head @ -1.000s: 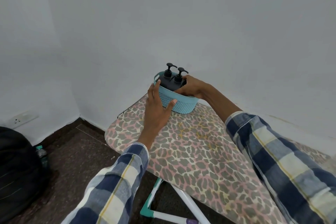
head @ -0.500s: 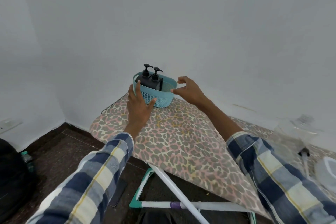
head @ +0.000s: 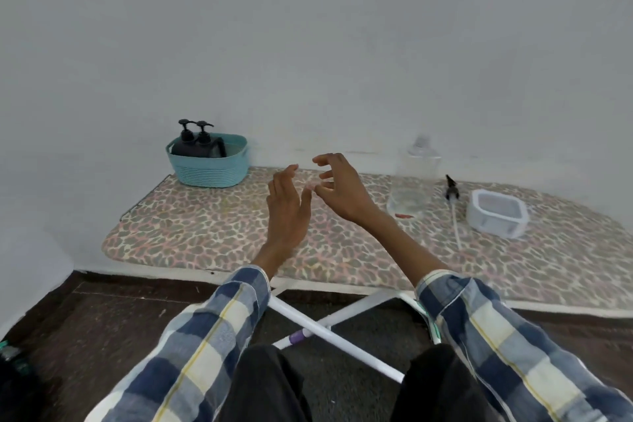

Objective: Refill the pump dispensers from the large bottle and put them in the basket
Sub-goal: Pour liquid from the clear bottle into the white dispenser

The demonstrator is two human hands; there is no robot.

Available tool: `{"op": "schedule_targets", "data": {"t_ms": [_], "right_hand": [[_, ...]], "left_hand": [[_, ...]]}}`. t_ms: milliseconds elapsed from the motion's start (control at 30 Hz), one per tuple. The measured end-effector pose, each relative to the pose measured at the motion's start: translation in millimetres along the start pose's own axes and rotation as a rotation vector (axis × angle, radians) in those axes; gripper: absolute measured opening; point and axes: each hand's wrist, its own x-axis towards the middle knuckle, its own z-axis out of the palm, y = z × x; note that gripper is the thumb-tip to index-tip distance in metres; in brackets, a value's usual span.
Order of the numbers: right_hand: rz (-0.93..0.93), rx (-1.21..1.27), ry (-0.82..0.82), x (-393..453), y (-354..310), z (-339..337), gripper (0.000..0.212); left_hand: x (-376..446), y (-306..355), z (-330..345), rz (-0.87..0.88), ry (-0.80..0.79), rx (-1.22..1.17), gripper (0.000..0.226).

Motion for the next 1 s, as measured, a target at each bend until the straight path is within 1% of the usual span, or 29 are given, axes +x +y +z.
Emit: {"op": "schedule_targets", "data": {"t_ms": [133,267,400,467,500,533,600,667,733,867,1000], "right_hand": [[-0.071,-0.012,0.142,-34.6,18.1,-37.1,0.037],[-0.079,-0.045,0.381,-63.4,31.7,-79.8,0.024],[0.033,-0.115,0.658,-87.9,57.4,-123.7,0.013],[0.144,-0.169,0.765,-99.0,80.2,-141.4,0.012],[0.210,-0.214,0.791,-104.7,93.9,-149.1,0.014],[0.284,-0.271,0.794,-110.4,107.6,-156.1,0.019],[0.445,-0.402,0.752,-121.0,133.9,-168.4,0.040],[0.598,-0.490,0.670,-129.6,154.0,-176.1,0.063],[0.704,-0.524,0.590,-134.5,169.2,-180.6,0.085],[0.805,-0.525,0.499,-136.7,182.0,-183.4,0.111],[0.827,-0.494,0.489,-130.1,182.8,-177.3,0.121]], "left_hand": [[-5.6,36.4,24.6,0.064,-0.082,-0.065,0.044],[-10.7,64.1,47.4,0.123,-0.131,-0.108,0.046],[-12.2,91.1,70.7,0.127,-0.200,-0.170,0.047],[-14.2,103.9,80.4,0.102,-0.247,-0.196,0.052],[-15.3,110.0,84.8,0.085,-0.267,-0.205,0.054],[-16.6,115.6,88.7,0.072,-0.285,-0.211,0.056],[-18.1,124.4,95.8,0.060,-0.318,-0.205,0.058],[-18.6,129.1,101.1,0.054,-0.338,-0.191,0.056],[-18.1,131.3,104.2,0.041,-0.342,-0.188,0.056],[-16.8,135.4,105.9,0.007,-0.340,-0.187,0.055],[-12.5,137.2,104.3,-0.064,-0.312,-0.148,0.056]]}}
